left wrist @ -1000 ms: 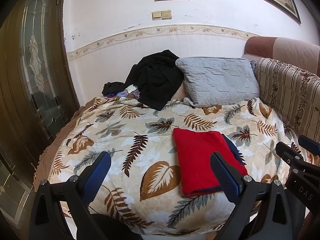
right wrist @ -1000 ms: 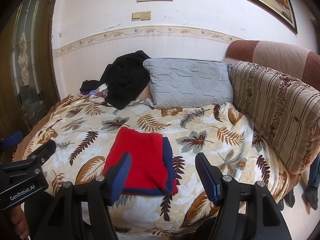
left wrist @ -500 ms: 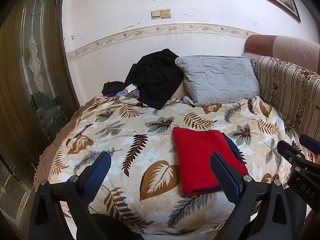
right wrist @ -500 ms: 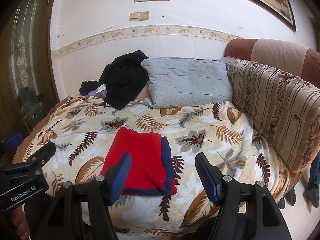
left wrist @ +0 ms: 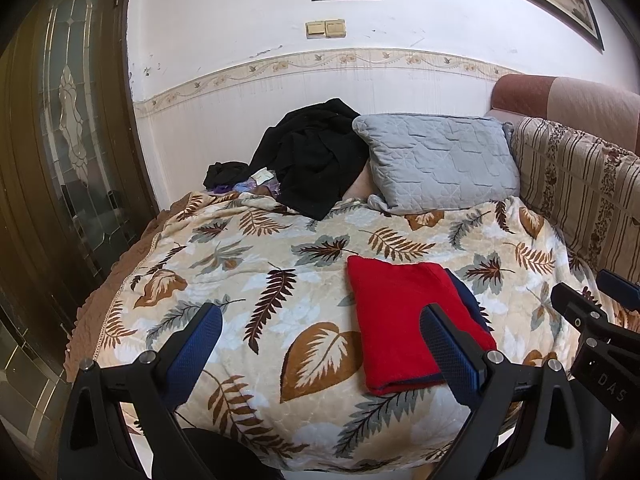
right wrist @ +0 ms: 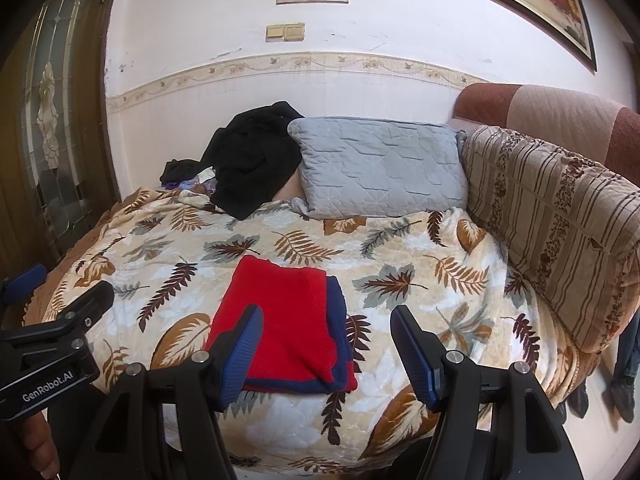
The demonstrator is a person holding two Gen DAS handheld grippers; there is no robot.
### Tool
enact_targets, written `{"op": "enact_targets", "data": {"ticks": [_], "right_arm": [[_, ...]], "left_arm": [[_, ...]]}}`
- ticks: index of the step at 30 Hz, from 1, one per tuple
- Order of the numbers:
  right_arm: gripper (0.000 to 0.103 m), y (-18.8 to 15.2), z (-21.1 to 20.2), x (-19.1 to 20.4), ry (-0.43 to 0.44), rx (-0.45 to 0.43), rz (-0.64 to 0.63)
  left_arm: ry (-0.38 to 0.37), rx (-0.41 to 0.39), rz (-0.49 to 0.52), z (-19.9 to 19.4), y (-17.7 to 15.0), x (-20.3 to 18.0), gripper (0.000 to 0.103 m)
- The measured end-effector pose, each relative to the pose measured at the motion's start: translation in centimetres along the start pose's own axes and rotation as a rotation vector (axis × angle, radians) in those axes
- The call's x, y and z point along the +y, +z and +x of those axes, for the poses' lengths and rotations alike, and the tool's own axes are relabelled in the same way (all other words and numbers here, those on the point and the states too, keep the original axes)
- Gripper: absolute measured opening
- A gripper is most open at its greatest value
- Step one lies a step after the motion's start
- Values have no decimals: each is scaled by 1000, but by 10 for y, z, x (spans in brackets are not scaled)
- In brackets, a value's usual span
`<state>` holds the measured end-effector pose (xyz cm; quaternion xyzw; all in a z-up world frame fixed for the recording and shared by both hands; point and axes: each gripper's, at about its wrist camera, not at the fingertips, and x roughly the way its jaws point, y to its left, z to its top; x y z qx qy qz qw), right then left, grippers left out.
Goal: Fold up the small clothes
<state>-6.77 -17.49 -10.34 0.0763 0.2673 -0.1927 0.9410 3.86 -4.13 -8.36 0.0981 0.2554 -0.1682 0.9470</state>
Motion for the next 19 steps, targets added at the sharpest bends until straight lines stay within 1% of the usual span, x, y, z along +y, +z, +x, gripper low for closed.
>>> {"op": "enact_targets", "data": {"ticks": [12, 16, 19], "right_arm": [[70, 13, 12, 11, 8, 0, -29], [70, 19, 26, 11, 28, 15, -25], [70, 25, 46, 3, 21, 26, -17]], "left_arm": [[3, -3, -19, 8, 7, 6, 99], [-14, -12, -27, 17, 11, 10, 99], [-20, 4, -38, 32, 15, 13, 99]]}}
